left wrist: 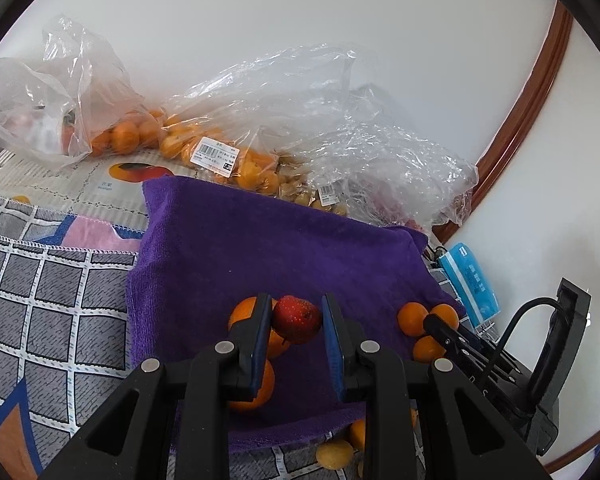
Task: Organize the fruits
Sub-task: 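Lower the red fruit onto the towel while the right tool lowers its orange, then open the left tool to release the red fruit while the right tool releases its orange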
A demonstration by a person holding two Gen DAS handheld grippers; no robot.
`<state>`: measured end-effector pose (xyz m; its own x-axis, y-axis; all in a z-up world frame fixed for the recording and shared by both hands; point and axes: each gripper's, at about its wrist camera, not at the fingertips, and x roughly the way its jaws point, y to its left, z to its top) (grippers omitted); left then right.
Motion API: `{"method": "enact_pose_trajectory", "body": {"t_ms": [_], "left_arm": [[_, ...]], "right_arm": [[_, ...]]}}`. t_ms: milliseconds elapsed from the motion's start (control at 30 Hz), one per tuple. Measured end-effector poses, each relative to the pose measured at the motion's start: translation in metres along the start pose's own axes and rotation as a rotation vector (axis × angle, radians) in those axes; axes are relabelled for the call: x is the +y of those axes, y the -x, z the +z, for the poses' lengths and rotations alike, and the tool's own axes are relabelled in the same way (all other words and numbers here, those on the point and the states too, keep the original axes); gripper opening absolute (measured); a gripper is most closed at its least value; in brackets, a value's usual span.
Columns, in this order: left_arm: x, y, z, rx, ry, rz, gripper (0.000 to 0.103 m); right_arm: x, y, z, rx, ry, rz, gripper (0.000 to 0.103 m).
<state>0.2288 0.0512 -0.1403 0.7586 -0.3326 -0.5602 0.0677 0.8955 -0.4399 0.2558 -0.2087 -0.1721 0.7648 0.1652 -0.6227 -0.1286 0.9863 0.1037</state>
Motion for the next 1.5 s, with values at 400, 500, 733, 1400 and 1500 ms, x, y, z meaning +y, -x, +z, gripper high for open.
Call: {"method": "enact_pose_trajectory", "body": {"t_ms": [400, 500, 733, 1400, 1500], "left_arm": [[0.001, -0.011, -0.007, 0.037, -0.013, -0.031, 0.024], [0.008, -0.015, -0.008, 0.061, 0.021, -0.069, 0.024], [0.011, -0.015, -0.011, 0.053, 0.032, -0.106, 0.024], [-0.008, -0.014, -0.018, 0.045, -0.077, -0.072, 0.040], [-0.010, -0.010, -0.019, 0.029, -0.088, -0.063, 0.047]], "right_arm": [[0.001, -0.006, -0.004, 0.033, 0.009, 0.004, 0.032], [0.000, -0.008, -0.004, 0.039, 0.003, 0.012, 0.032], [0.002, -0.007, -0.007, 0.044, 0.006, 0.022, 0.032], [0.001, 0.005, -0.008, 0.030, 0.000, 0.023, 0.048], [0.001, 0.009, -0.008, 0.031, -0.002, 0.030, 0.048]]}}
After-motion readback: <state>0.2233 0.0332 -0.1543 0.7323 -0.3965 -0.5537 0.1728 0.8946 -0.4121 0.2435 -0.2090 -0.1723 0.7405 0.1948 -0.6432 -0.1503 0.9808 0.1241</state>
